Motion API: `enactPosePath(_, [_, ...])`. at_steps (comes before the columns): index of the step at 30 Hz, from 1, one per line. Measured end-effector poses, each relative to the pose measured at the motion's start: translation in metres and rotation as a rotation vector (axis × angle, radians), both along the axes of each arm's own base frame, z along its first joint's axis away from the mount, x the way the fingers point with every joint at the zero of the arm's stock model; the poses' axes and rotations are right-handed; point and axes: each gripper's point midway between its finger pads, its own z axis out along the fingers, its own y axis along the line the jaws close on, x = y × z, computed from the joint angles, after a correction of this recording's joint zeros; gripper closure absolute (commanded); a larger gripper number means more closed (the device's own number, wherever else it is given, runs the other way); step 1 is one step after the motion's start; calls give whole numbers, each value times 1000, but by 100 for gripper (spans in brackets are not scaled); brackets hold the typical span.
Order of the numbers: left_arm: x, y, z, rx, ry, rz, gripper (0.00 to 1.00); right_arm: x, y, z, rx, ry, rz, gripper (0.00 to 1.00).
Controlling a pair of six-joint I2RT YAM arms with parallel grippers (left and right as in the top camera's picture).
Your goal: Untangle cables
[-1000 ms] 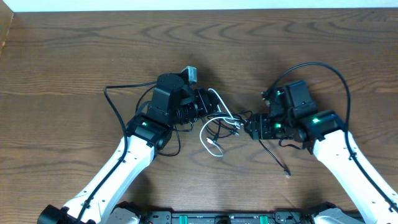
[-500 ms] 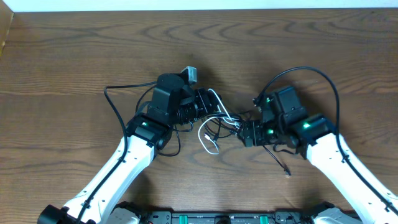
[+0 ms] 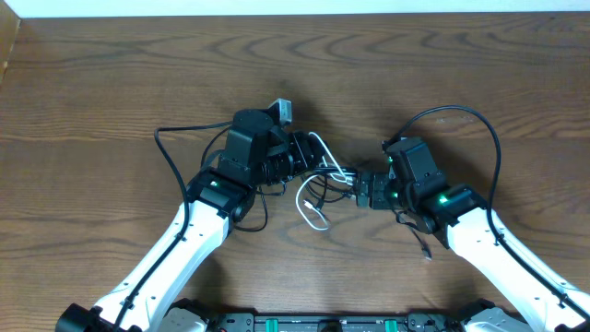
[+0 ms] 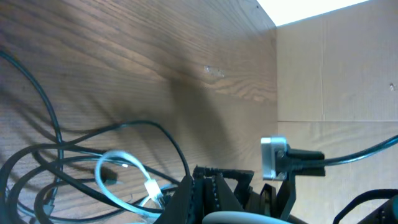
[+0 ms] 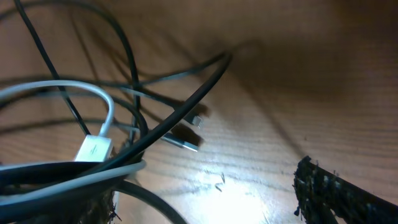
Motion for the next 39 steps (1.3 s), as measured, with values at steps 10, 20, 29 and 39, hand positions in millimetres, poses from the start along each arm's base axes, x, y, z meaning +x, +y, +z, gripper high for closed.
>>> enactPosePath(10, [-6,0,-5,4,34,-16,92,16,7,12,58,-67,-40,4])
enactPosePath(20, [-15,-31,54,-208,-158,-220,92,19,4,12,47,-75,-65,1])
enactPosePath(29, [-78,-44,168,-535,-501,-627,92,27,-12,12,16,-91,-188,1])
enactPosePath(39, [-93,-21,180,-544,-511,-736,92,12,-104,-12,-147,48,-546,1])
